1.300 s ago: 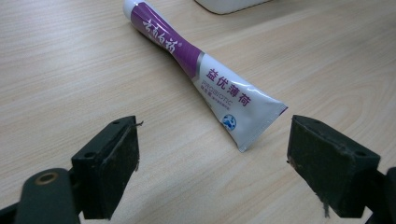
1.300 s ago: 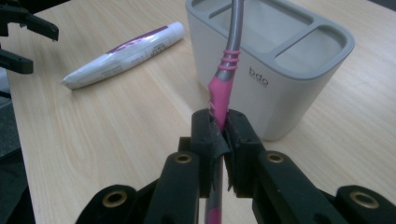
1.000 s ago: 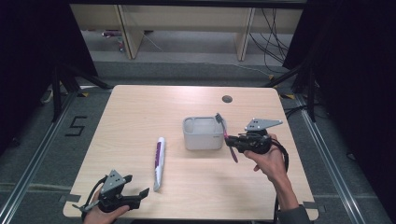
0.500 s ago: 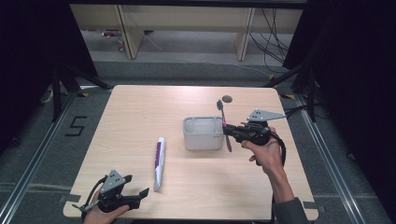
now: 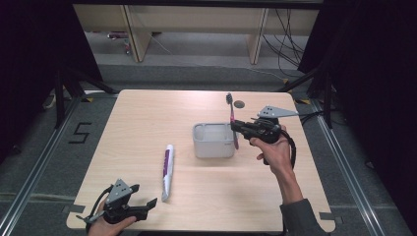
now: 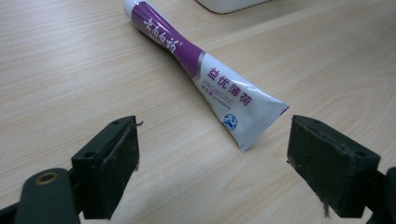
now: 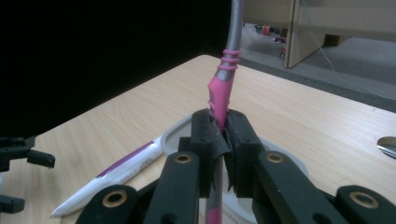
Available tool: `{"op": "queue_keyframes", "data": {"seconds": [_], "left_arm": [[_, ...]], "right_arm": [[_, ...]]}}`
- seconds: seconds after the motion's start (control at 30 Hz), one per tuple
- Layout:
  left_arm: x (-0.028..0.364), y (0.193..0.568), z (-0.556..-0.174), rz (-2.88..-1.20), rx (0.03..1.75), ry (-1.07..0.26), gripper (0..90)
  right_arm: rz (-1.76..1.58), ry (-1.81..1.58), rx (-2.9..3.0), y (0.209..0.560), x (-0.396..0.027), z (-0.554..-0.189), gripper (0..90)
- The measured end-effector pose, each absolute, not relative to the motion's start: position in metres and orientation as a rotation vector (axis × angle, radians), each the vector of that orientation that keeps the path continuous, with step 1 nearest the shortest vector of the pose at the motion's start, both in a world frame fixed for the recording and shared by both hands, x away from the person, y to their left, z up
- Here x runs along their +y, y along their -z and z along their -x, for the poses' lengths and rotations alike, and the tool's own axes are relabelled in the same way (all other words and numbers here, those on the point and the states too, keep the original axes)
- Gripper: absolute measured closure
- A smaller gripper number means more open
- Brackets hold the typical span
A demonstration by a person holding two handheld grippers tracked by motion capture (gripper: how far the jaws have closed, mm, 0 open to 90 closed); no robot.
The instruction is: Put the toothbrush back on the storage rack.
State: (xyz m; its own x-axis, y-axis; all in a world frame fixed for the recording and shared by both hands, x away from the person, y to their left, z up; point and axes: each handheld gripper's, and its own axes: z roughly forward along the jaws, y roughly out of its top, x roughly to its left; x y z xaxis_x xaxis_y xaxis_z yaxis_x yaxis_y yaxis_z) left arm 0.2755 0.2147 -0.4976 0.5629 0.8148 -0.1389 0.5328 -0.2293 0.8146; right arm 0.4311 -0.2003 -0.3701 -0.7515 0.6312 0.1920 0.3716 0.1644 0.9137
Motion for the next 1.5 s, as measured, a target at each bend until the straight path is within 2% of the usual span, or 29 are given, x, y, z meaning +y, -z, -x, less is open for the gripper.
{"op": "queue_keyframes", "data": {"seconds": [0.83, 1.5], "left_arm": [[0.215, 0.498, -0.276, -1.898, 1.083, -0.390, 16.1], [0.214, 0.498, -0.276, -1.907, 1.086, -0.393, 16.1]], "right_arm": [[-1.012, -1.642, 2.076, 0.365, -0.198, -0.462, 83.1], [-1.080, -1.658, 2.017, 0.378, -0.197, -0.483, 83.1]]}}
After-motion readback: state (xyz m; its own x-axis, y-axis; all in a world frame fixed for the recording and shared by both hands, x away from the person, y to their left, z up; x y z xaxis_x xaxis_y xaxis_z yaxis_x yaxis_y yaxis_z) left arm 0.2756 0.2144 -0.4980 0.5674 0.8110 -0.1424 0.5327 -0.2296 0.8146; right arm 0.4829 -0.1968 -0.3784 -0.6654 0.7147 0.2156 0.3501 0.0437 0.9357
